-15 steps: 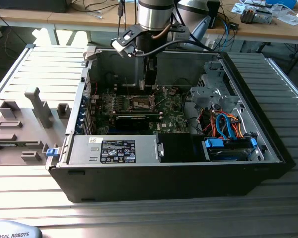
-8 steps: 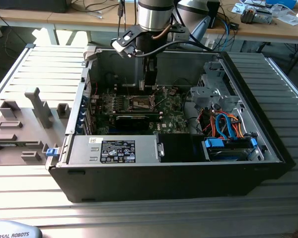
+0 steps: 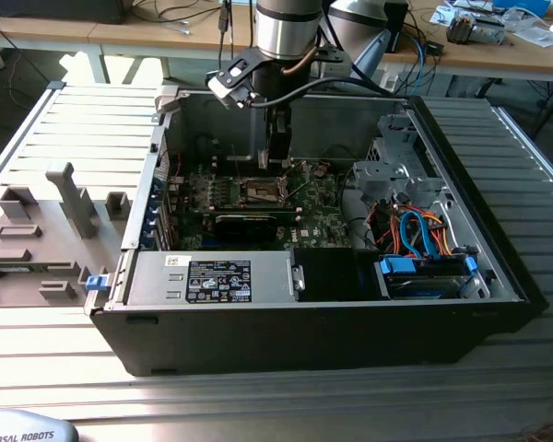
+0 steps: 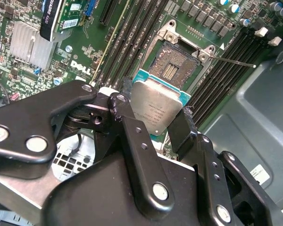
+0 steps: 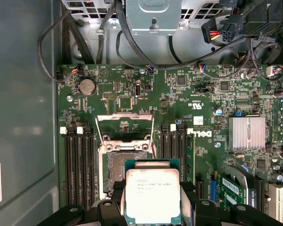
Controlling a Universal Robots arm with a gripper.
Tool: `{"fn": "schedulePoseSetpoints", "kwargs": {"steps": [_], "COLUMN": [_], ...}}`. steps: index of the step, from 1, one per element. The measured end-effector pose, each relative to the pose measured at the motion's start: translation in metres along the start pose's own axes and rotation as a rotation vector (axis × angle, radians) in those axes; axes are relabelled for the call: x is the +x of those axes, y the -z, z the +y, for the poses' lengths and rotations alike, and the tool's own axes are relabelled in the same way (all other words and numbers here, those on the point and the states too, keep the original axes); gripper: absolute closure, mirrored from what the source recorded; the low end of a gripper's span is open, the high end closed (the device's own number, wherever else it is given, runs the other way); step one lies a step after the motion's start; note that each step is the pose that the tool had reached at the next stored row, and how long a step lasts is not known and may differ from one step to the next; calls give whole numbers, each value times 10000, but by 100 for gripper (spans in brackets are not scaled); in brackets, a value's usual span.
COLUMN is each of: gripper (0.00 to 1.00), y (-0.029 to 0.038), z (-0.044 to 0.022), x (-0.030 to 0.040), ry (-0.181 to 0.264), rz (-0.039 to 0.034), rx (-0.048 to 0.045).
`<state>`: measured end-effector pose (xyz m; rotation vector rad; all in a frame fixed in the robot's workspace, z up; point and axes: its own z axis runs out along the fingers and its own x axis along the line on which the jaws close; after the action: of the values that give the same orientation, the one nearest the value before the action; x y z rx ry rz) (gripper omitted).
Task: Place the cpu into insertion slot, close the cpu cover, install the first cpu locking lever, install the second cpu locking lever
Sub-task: 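Place the cpu into insertion slot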
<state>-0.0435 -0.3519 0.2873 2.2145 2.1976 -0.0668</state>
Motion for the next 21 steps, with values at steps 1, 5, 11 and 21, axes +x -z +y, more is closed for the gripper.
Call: {"fn": "schedulePoseSetpoints", "kwargs": {"steps": [1, 5, 11, 21], "gripper": [46, 46, 46, 46], "y": [-2, -12, -23, -49], "z": [0, 0, 0, 1], "x": [0, 1, 1, 2], "ry": [0, 0, 0, 0], "rz": [1, 0, 1, 1], "rx": [0, 0, 0, 0]}}
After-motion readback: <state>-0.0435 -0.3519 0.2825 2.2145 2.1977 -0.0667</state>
